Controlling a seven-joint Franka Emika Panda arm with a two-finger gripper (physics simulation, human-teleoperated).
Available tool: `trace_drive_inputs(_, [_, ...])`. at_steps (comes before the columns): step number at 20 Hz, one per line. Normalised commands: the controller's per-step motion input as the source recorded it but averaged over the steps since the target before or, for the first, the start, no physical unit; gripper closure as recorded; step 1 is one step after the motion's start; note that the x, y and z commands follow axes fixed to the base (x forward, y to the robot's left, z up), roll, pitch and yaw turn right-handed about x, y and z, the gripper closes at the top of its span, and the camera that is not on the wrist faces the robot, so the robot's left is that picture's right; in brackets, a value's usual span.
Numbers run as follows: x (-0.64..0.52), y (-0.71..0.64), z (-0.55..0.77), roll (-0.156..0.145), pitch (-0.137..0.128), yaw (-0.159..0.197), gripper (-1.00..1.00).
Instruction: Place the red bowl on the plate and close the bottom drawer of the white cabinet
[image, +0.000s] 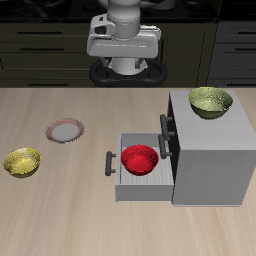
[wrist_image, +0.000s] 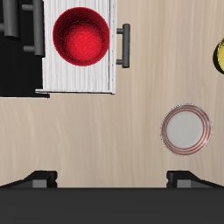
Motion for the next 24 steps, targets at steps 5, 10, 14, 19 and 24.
trace_drive_inputs(5, [0.26, -0.08, 0.07, 0.021, 0.018, 0.035, -1.0])
trace_drive_inputs(10, [0.23, -0.01, 0.12, -0.006, -0.01, 0.045, -1.0])
trace_drive_inputs(14, [0.26, -0.03, 0.18, -0.013, -0.016, 0.039, -1.0])
trace_drive_inputs(19, [0.14, -0.01, 0.04, 0.024, 0.009, 0.093, -1.0])
trace_drive_inputs(24, [0.05, 0.04, -0.09, 0.037, 0.018, 0.209, -1.0])
